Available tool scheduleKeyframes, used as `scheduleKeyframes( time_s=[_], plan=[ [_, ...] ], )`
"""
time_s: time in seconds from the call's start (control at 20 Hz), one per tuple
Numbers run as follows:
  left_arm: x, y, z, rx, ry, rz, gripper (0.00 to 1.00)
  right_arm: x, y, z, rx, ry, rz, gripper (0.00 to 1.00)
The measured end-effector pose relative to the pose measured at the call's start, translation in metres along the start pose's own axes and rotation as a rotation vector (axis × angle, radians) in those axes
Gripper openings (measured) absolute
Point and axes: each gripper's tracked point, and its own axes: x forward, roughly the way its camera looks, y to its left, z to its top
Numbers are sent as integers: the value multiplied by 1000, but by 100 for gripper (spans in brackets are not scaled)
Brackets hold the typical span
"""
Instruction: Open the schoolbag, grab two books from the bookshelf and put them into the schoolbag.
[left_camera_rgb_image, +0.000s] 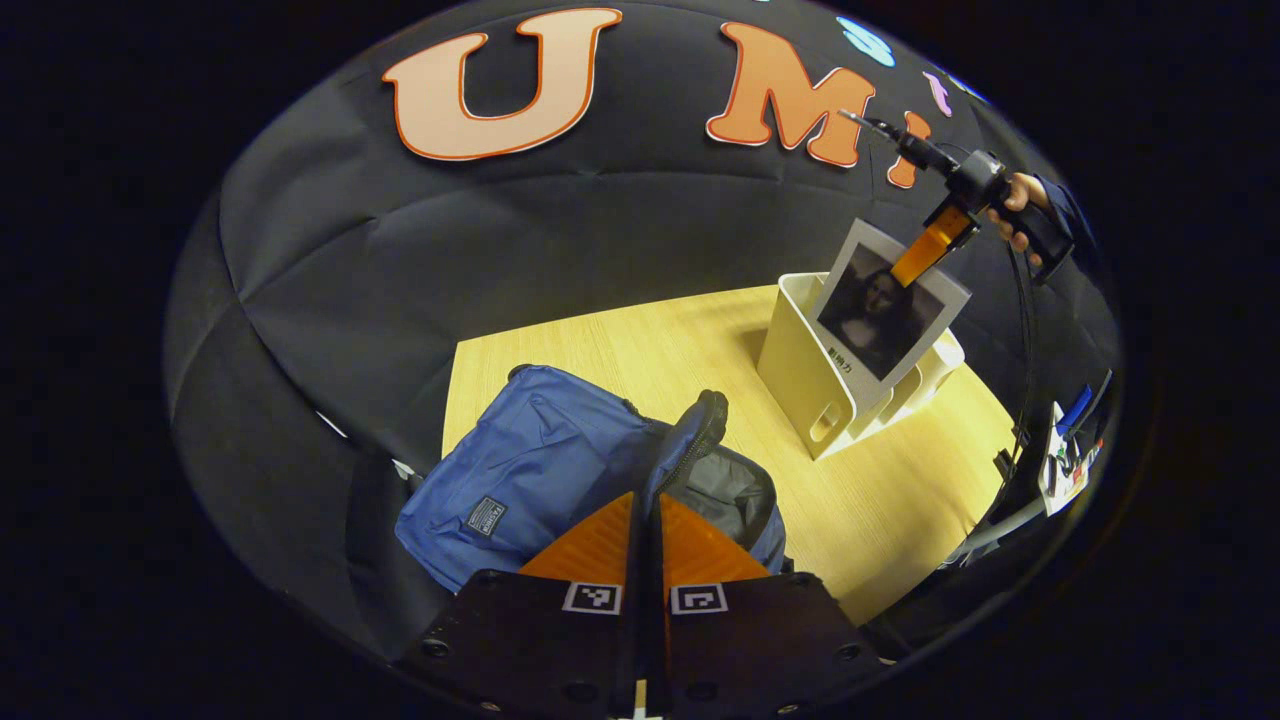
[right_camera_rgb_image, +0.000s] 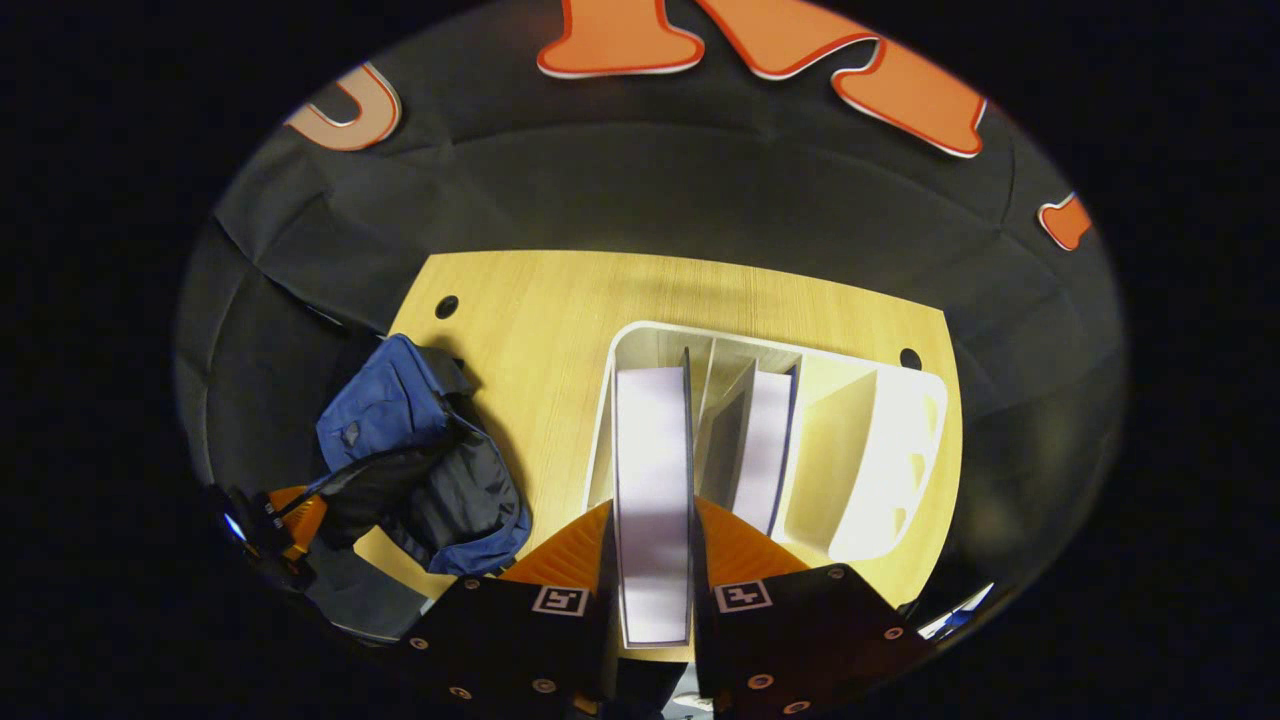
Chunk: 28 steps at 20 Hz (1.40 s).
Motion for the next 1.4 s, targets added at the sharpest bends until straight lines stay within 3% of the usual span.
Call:
scheduleKeyframes(
  time_s=[0.15,0.25,0.55,0.65,0.7,0.75,0.9,1.2,1.4],
  plan=[
    [0,5,0,-9,-1,5,8,-34,-3,-1,50,-57,41,31],
    [-1,9,3,-7,0,13,4,-56,-3,-3,99,-111,85,31],
    [0,16,13,12,17,26,4,-95,32,-28,271,-254,306,30],
    [-1,20,21,12,13,31,4,-89,47,-39,325,-271,380,29],
    [0,22,24,10,14,31,4,-80,57,-45,353,-274,419,39],
    [1,25,26,6,18,33,4,-72,69,-50,394,-274,459,29],
    [-1,33,38,-10,8,52,4,-55,100,-76,514,-229,552,29],
    [-7,32,50,-78,7,44,4,-22,136,-116,671,-202,636,28],
    [-10,27,64,-120,-2,37,4,11,163,-137,792,-176,630,28]
  ],
)
